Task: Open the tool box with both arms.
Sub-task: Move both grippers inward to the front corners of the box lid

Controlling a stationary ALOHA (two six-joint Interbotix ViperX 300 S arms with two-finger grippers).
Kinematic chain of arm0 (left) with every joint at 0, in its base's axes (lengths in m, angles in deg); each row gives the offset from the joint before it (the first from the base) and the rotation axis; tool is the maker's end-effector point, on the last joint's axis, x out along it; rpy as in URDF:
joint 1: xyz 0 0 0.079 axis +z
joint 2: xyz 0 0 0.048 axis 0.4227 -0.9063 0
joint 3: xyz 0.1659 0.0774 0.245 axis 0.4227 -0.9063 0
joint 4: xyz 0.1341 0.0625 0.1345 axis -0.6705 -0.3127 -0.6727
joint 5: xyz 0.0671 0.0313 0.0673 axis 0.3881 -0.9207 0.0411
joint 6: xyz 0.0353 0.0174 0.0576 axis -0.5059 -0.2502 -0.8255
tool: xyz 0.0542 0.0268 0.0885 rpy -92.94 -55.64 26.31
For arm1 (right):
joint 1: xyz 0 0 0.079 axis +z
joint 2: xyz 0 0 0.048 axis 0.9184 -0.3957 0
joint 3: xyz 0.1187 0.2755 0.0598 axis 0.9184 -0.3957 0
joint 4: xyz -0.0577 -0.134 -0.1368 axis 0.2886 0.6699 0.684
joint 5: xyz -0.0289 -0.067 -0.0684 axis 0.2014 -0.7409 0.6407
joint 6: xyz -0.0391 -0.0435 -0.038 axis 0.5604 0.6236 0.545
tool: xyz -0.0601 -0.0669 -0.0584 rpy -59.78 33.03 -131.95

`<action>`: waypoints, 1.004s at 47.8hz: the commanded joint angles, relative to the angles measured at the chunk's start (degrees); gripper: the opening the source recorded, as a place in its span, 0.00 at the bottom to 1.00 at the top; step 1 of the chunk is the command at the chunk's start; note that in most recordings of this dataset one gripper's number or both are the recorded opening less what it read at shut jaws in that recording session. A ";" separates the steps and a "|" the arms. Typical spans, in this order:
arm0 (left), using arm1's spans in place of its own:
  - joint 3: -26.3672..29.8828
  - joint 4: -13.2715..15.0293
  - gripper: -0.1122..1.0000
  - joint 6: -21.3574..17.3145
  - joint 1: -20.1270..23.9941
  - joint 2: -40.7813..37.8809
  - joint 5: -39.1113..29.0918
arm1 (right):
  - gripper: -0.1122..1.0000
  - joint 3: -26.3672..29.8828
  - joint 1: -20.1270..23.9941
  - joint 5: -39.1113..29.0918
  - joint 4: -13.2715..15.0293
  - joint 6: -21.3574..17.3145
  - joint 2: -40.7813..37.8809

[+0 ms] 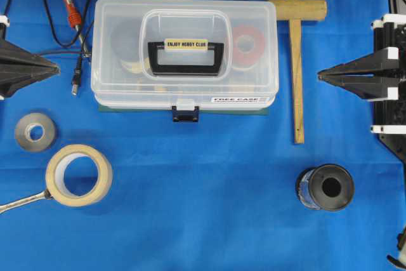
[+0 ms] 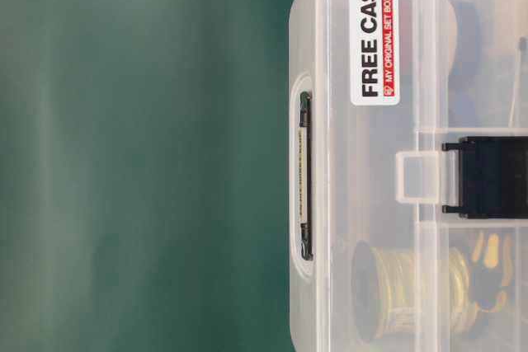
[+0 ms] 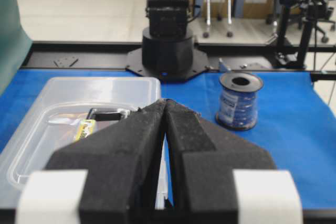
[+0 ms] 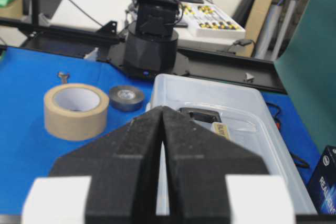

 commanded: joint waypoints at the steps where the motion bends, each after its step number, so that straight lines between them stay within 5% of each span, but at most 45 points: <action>1: 1.58 1.58 0.10 -1.05 0.62 -0.35 -3.43 | 0.10 1.67 -0.62 0.00 0.44 0.97 -0.62; 28: 1.32 1.85 0.13 -1.14 8.09 -1.41 -24.17 | 0.13 2.46 -10.20 -19.60 -1.49 -2.64 -3.52; 42: -0.35 1.85 0.82 -1.76 12.04 -8.44 -25.31 | 0.82 1.85 -13.89 -21.80 -1.49 -3.87 -12.83; 48: -0.09 1.85 0.83 -2.02 13.01 -12.30 -25.05 | 0.86 2.29 -14.41 -21.53 -1.49 -3.87 -17.23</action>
